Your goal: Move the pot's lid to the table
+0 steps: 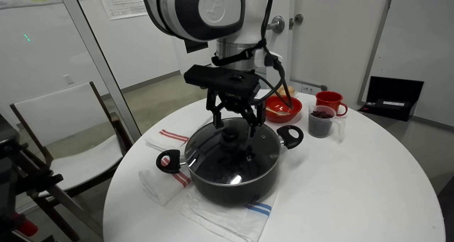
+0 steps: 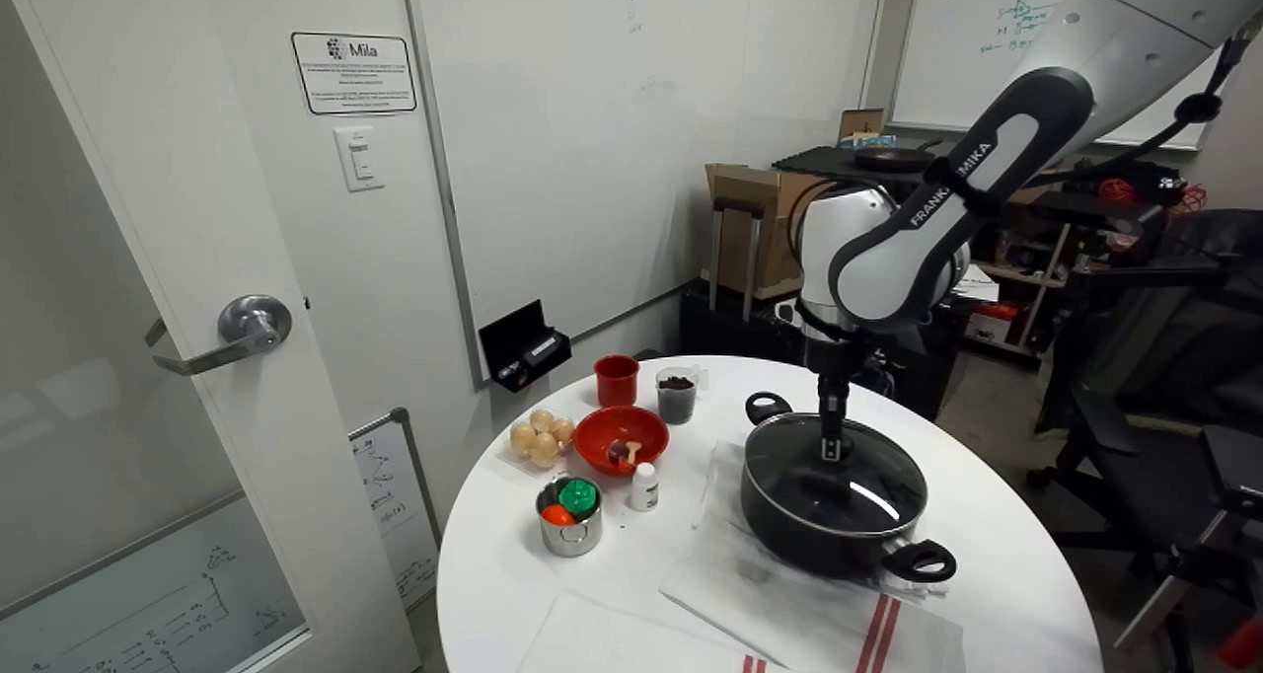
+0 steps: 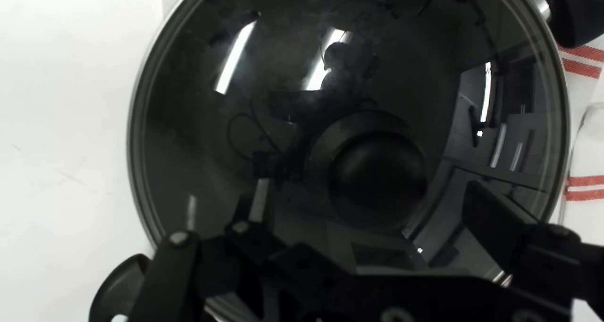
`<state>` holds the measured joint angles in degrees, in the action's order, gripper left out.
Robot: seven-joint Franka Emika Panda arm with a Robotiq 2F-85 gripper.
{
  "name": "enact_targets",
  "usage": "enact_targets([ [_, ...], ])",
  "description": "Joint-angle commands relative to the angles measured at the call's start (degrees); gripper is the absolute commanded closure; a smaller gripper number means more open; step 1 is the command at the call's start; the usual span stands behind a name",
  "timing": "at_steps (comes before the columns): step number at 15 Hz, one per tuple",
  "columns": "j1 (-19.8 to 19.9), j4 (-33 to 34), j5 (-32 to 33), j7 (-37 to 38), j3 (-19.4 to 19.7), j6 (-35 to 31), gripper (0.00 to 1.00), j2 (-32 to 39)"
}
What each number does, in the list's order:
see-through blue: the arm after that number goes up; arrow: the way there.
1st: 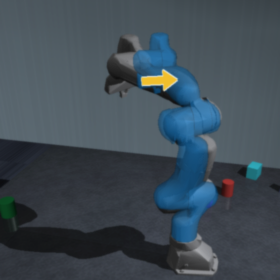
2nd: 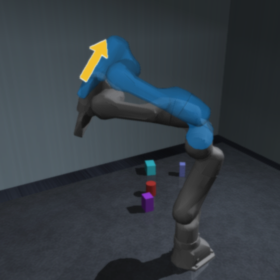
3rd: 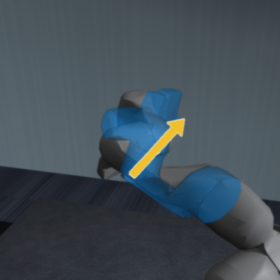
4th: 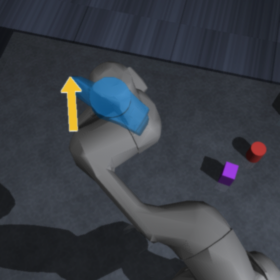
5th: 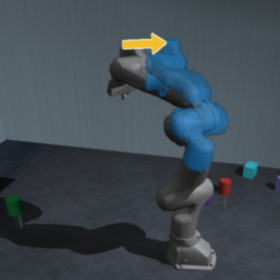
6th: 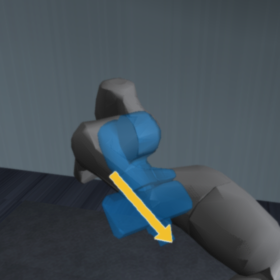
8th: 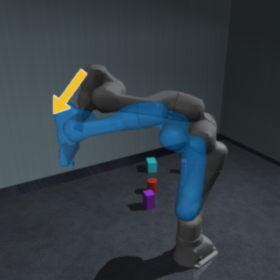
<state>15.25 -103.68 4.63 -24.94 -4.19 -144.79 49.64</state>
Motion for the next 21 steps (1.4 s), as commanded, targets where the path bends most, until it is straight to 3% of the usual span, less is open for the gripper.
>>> enact_targets([
  [1,0.6,1.6,-1.1,-1.4,-0.6,0.8,0.26,0.9],
  [8,0.8,1.6,-1.5,-1.4,-0.9,0.7,0.76,0.5],
  [21,1.8,-4.6,-2.0,-1.2,-0.5,0.8,0.76,-5.8],
])
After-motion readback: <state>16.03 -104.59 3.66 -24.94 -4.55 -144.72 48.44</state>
